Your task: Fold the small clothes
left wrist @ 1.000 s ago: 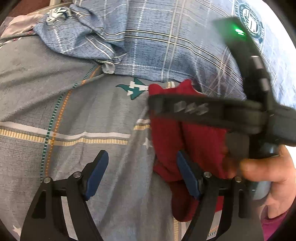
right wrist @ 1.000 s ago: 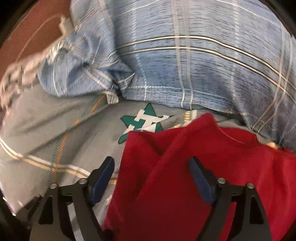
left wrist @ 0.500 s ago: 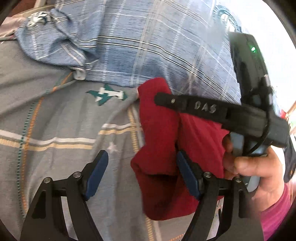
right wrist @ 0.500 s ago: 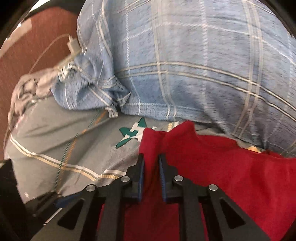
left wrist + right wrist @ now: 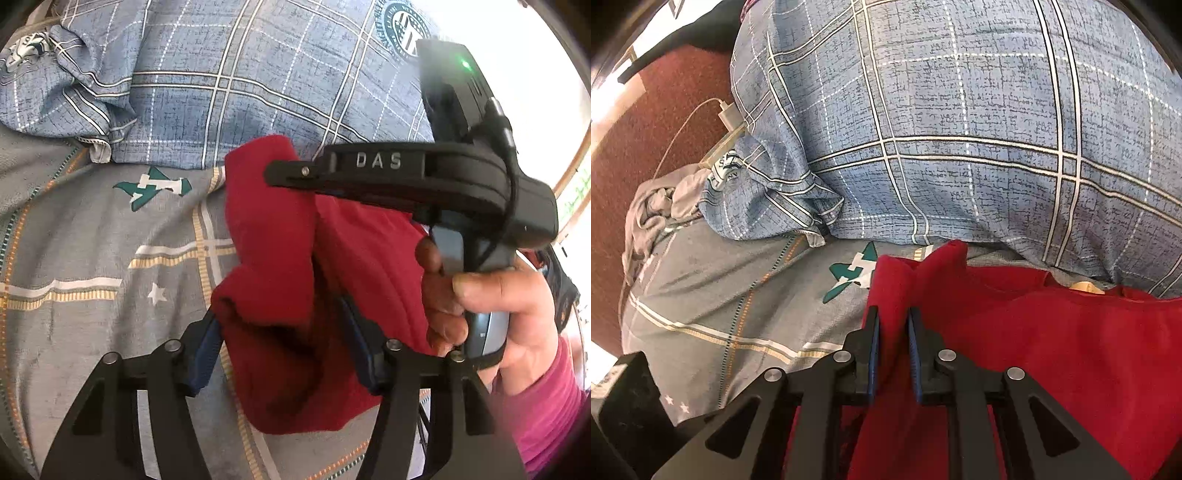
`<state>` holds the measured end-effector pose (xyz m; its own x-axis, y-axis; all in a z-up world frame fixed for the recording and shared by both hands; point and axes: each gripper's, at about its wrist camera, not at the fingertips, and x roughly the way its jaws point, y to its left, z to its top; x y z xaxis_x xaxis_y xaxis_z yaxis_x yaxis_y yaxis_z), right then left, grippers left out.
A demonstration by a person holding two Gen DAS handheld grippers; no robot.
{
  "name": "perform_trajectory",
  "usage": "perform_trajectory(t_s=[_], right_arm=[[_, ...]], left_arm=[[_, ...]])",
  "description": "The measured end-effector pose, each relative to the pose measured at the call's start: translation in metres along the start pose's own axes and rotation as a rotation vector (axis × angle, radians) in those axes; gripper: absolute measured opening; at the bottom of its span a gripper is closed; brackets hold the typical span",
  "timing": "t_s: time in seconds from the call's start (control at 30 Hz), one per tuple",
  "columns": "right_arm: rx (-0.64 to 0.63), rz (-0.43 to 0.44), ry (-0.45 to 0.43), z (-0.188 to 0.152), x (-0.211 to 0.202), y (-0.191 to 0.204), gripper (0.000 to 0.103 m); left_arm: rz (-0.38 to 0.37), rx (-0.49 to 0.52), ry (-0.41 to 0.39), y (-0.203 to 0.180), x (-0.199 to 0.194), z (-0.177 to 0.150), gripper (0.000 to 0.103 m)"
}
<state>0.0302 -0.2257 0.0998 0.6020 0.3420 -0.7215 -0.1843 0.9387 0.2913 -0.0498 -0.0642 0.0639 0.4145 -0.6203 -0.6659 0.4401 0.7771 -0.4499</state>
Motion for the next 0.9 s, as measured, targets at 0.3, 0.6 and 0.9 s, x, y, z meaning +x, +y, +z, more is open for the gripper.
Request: perform_trajectory(t_s=[0.3, 0.6, 0.9], right_arm=[[0.002, 0.026, 0.039, 0.003, 0.012, 0.002, 0.014], [-0.012, 0.000, 0.099, 0.003, 0.020, 0.011, 0.043], [-0.068, -0.052, 0.197, 0.003, 0.050, 0.026, 0.068]], left_arm=[[-0.127, -0.024, 0.026, 0.000, -0.012, 0.000, 0.087], [0.004, 0.017, 0.030, -0.011, 0.003, -0.012, 0.059], [0.042, 0.035, 0.027, -0.016, 0.003, -0.015, 0.050]])
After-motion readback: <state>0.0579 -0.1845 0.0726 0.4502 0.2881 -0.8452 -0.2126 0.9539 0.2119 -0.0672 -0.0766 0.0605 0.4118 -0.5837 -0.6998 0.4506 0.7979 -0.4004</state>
